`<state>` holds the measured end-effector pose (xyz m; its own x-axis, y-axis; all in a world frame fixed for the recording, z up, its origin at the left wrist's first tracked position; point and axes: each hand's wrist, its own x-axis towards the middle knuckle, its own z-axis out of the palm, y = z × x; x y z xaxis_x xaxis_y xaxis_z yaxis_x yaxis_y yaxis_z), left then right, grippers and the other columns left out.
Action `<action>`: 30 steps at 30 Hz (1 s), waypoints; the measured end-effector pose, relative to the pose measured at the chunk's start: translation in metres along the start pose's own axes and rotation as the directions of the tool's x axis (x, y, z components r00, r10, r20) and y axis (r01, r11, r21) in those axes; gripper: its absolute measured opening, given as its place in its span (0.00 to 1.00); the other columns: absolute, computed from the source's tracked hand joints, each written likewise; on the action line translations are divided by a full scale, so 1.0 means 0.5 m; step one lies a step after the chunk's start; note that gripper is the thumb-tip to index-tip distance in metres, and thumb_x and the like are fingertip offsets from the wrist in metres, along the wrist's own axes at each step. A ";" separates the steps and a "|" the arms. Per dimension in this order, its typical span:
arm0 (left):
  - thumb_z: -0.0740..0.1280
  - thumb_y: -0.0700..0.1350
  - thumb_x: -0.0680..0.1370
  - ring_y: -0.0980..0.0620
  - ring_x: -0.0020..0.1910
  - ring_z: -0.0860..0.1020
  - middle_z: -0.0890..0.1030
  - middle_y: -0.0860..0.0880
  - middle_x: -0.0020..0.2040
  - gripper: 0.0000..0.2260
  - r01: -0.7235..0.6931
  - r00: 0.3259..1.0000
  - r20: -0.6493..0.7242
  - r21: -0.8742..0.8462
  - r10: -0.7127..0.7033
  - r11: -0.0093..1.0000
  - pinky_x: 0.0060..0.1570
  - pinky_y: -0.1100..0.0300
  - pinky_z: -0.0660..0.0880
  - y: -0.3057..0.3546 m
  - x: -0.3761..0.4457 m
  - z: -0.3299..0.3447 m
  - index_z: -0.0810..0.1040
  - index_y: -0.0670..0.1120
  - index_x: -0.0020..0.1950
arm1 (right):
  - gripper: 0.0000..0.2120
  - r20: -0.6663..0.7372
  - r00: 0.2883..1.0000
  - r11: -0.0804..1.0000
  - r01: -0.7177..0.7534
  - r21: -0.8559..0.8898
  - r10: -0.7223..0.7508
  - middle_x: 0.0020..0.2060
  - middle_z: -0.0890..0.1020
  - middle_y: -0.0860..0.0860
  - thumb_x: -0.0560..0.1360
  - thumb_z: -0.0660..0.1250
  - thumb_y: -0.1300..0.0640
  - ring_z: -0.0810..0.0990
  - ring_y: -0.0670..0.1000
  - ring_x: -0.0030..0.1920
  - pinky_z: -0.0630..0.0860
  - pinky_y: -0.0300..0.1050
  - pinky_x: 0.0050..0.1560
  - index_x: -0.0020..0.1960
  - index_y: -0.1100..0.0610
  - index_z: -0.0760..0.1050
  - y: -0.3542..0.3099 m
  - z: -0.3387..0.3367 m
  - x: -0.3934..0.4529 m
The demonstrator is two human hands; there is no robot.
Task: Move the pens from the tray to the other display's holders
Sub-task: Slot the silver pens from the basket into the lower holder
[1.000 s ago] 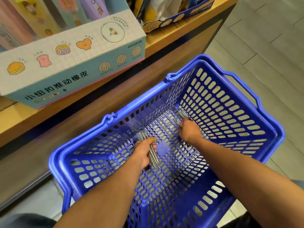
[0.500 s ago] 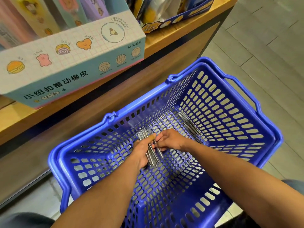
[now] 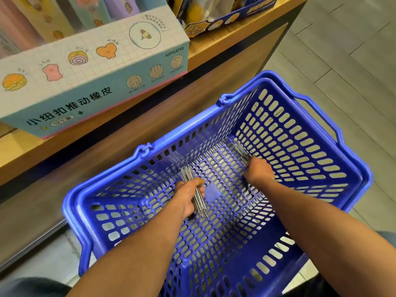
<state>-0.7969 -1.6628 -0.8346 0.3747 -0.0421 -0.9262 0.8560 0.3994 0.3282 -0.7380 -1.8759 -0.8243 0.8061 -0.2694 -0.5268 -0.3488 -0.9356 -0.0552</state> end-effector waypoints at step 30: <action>0.67 0.34 0.77 0.43 0.40 0.79 0.80 0.36 0.49 0.16 -0.003 0.993 0.114 -0.021 0.005 1.000 0.41 0.51 0.77 0.010 -0.027 0.000 0.74 0.33 0.65 | 0.04 0.574 0.718 0.669 -0.204 0.715 -0.395 0.33 0.84 0.58 0.73 0.68 0.70 0.84 0.50 0.33 0.81 0.36 0.34 0.46 0.63 0.76 -0.138 0.024 -0.032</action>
<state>-0.7978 -1.6606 -0.8206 0.4175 -0.1441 -0.8972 0.8471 0.4190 0.3269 -0.7326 -1.8045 -0.8221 0.4419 0.3068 -0.8430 -0.7393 -0.4077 -0.5359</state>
